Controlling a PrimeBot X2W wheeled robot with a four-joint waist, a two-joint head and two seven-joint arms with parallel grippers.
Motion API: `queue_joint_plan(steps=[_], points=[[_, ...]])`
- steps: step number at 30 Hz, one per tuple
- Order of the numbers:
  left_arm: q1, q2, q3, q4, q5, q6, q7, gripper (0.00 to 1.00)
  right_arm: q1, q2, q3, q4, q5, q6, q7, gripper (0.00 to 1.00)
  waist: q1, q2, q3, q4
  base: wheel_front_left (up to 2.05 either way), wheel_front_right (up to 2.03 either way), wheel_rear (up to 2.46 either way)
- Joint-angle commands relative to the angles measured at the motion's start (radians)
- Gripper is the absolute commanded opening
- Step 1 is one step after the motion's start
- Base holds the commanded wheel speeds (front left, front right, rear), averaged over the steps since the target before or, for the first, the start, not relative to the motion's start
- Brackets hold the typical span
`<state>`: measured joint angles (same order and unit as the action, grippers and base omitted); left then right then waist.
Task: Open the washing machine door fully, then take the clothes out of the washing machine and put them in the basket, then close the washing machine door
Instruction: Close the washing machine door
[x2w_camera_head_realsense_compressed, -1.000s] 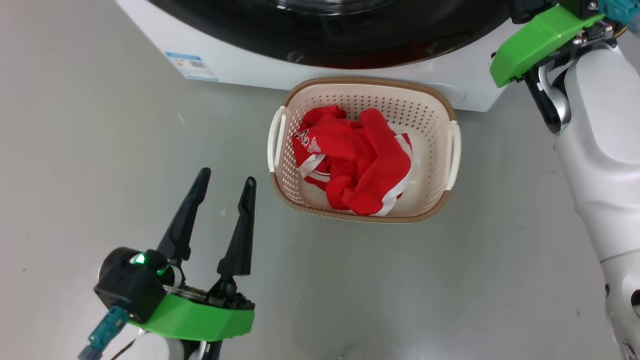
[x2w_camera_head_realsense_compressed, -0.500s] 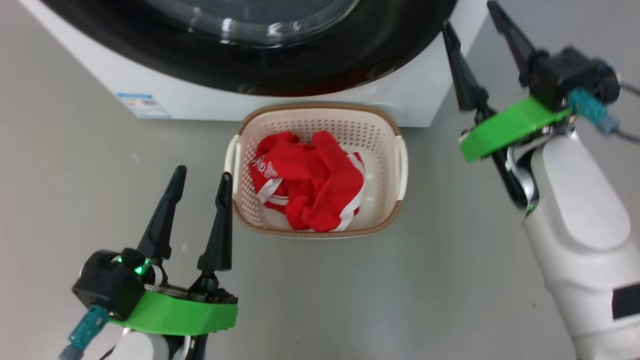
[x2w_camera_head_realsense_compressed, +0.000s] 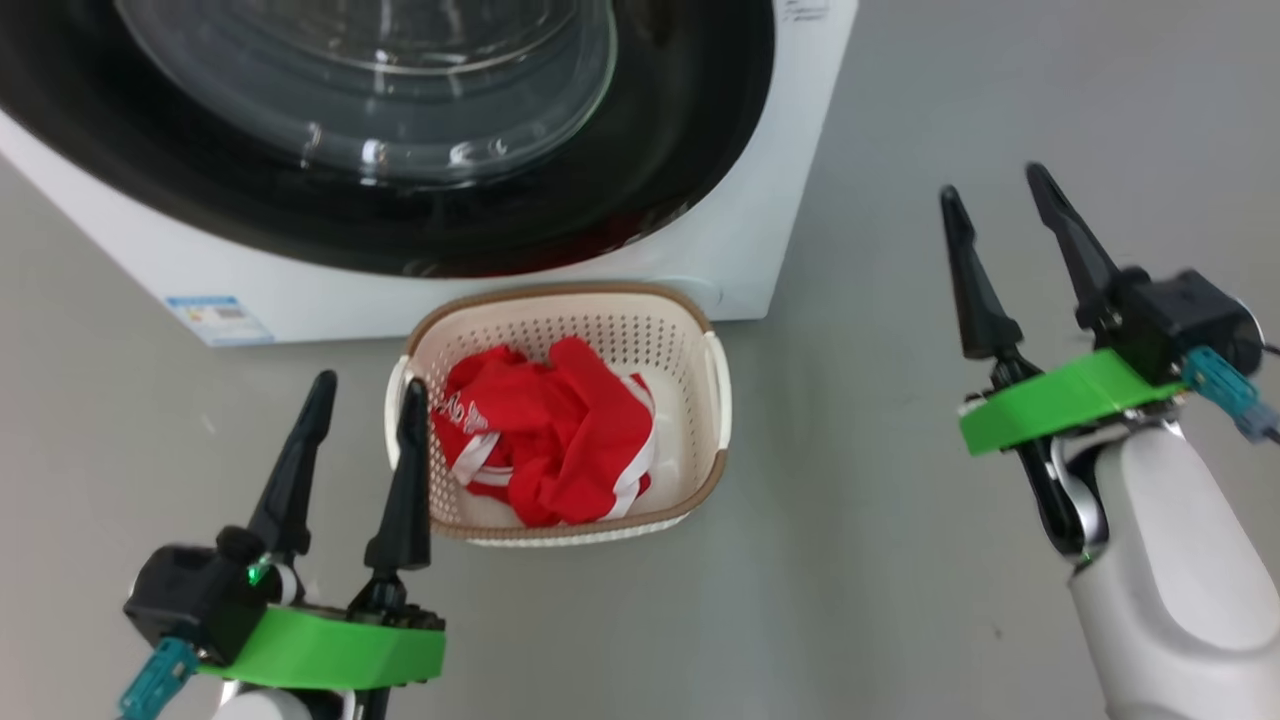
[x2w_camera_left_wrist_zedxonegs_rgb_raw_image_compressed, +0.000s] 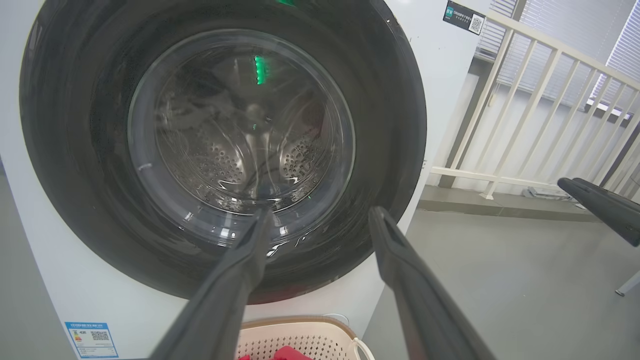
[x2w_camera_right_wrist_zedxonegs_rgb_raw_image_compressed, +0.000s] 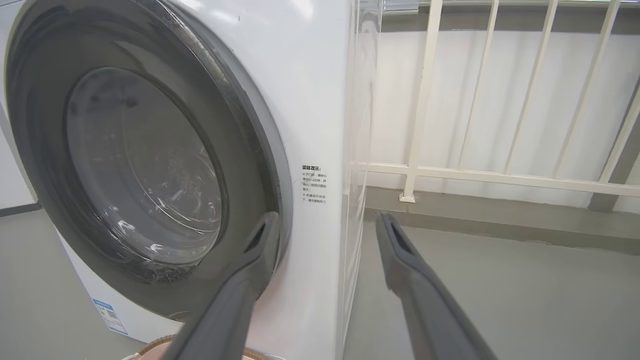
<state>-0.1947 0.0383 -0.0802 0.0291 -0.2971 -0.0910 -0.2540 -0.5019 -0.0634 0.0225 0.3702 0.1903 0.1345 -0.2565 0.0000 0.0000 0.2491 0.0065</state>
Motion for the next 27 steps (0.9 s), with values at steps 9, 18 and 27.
queue_joint_plan(steps=[9, 18, 27], points=[[0.044, 0.012, 0.072, -0.003, 0.037, 0.017, -0.008, 1.0, 0.136, 0.013, -0.051, -0.101, -0.031, -0.004, -0.005, 1.0, 0.0, 0.0, -0.1, -0.056, 0.0, 0.0, 0.0], [0.125, 0.012, 0.126, -0.009, 0.049, 0.016, -0.008, 1.0, 0.274, 0.013, -0.084, -0.157, -0.028, -0.004, -0.005, 1.0, 0.0, 0.0, -0.184, -0.066, 0.0, 0.0, 0.0], [0.21, 0.014, 0.156, -0.013, 0.071, -0.003, -0.008, 1.0, 0.413, 0.013, -0.088, -0.239, -0.02, -0.004, -0.005, 1.0, 0.0, 0.0, -0.248, -0.065, 0.0, 0.0, 0.0]])
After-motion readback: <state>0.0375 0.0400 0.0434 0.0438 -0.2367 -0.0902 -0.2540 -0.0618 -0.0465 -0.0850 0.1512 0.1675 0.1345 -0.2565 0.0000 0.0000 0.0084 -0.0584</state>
